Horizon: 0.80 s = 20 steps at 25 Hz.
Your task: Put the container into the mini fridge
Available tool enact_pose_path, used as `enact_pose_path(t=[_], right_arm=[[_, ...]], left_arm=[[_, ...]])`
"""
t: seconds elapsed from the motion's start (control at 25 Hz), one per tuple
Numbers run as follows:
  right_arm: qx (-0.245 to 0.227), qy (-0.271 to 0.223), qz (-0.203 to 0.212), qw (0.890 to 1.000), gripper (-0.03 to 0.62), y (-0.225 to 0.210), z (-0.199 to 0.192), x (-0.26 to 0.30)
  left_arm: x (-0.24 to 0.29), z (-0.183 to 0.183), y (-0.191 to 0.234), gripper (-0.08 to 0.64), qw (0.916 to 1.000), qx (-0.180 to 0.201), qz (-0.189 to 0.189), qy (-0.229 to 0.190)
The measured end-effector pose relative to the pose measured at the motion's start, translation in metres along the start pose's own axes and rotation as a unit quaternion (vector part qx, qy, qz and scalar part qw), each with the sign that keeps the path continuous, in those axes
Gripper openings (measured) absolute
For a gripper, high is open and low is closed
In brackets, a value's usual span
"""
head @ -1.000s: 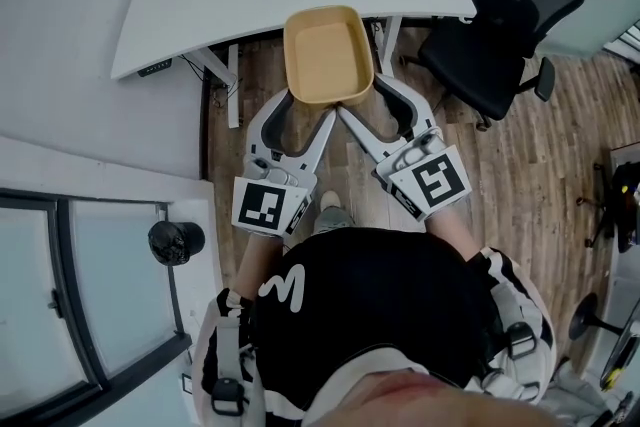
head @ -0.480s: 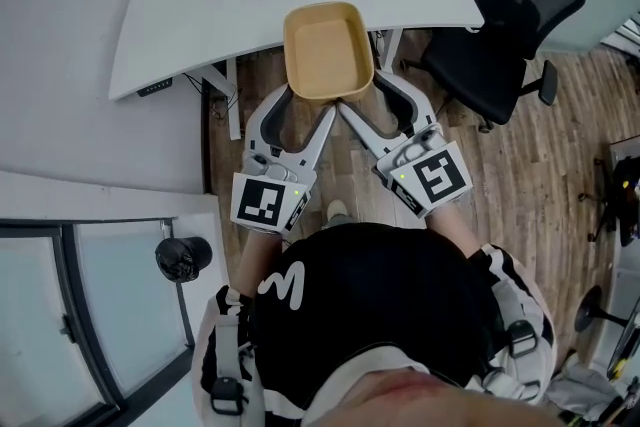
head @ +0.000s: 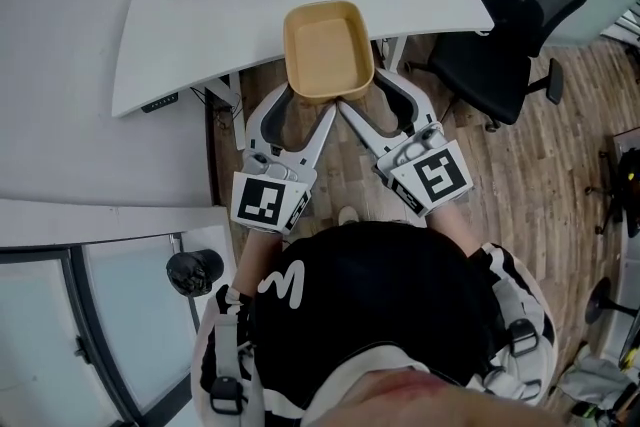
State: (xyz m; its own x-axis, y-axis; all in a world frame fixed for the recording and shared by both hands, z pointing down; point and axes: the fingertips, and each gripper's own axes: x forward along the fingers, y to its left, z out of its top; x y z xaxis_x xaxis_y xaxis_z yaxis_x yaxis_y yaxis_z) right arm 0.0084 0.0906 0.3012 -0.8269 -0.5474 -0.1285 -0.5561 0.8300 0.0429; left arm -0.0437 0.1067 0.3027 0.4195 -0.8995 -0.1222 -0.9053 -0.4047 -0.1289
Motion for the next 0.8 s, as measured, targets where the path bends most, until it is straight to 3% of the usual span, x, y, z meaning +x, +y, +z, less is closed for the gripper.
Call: enact_pose_path(t=[0.8], right_arm=[[0.002,0.004,-0.001,1.000,0.249,-0.009,-0.004,0.013]], left_arm=[[0.011,-0.004,0.012,0.250,1.0000,-0.004,0.001,-0.006]])
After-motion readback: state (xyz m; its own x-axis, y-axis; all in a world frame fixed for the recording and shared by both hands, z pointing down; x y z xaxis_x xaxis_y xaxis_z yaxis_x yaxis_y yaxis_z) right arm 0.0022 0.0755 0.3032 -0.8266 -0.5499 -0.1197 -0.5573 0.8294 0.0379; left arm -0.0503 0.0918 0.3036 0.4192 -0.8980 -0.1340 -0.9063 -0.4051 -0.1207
